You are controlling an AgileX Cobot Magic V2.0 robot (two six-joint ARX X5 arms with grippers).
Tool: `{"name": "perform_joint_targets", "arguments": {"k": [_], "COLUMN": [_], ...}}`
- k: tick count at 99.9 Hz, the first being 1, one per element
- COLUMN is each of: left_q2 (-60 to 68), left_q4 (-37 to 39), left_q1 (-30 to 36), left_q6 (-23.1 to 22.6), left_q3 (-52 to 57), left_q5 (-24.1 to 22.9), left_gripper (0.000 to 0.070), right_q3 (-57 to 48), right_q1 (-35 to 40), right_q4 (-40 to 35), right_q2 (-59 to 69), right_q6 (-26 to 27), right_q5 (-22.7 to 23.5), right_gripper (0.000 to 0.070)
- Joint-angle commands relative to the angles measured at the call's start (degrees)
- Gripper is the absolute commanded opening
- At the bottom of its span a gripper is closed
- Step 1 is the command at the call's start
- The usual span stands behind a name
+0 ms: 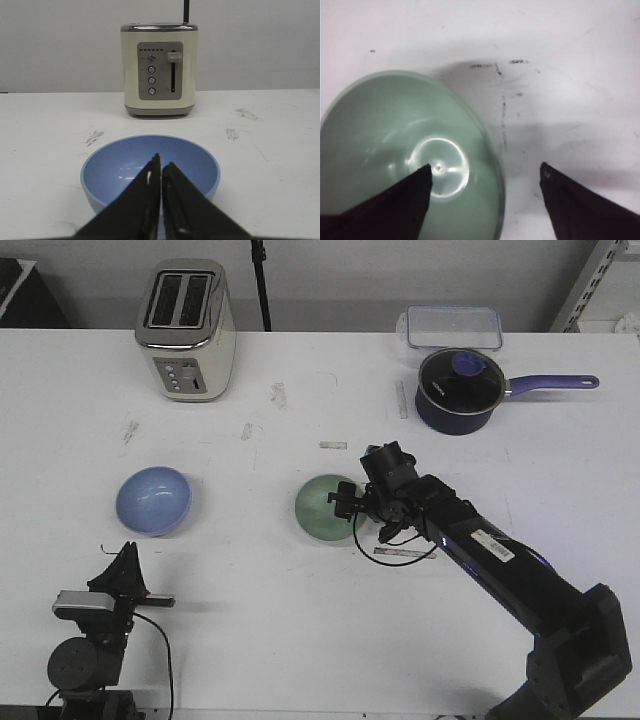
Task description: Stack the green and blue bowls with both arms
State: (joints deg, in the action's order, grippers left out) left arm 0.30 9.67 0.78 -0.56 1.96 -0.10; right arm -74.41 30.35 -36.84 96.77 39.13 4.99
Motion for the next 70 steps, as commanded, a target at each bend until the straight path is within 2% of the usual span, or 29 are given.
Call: {"name": "perform_joint_targets", "arguments": {"k": [1,23,33,44,57,65,70], "left_q2": [-0.1,-0.1,-0.1,-0.1,-0.1,-0.1,-0.1], "left_q4": [0.7,0.7,0.7,0.7,0.7,0.7,0.7], "left_q1": [0.0,0.0,0.0,0.0,0.0,0.0,0.0], "left_q6": [0.1,0.1,0.1,0.1,0.1,0.1,0.1], "left_q3": [-1.2,-1.2,-1.2,-1.2,-1.2,-1.3,-1.3], "left_q5": [-0.1,-0.1,-0.1,-0.1,-0.1,-0.1,-0.1], "left_gripper": [0.0001,0.0001,0.0001,0.0001,0.0001,0.0001,0.0001], "right_q3": [-0.9,-0.7,1.6,6.5,14.3,19.3,22.4], "right_q1": [0.4,0.3,-0.7,-3.4,-8.1,-11.6,-14.0], "right_q4": [0.9,1.1,4.5,11.1,20.2,25.5,28.5], "right_q2": [-2.0,-8.2,-11.4,-16.2,-23.1,-27.4,-30.0], "right_q6": [-2.6,-16.3,-24.3,-32.2,-36.7,-38.3,-38.9], "right_q5": [-1.4,-8.8,-12.0,-12.1,-12.1,-12.0,-11.8], "right_gripper": [0.0487,0.0484,0.0469,0.0324,0.0129,0.0049,0.0029]}}
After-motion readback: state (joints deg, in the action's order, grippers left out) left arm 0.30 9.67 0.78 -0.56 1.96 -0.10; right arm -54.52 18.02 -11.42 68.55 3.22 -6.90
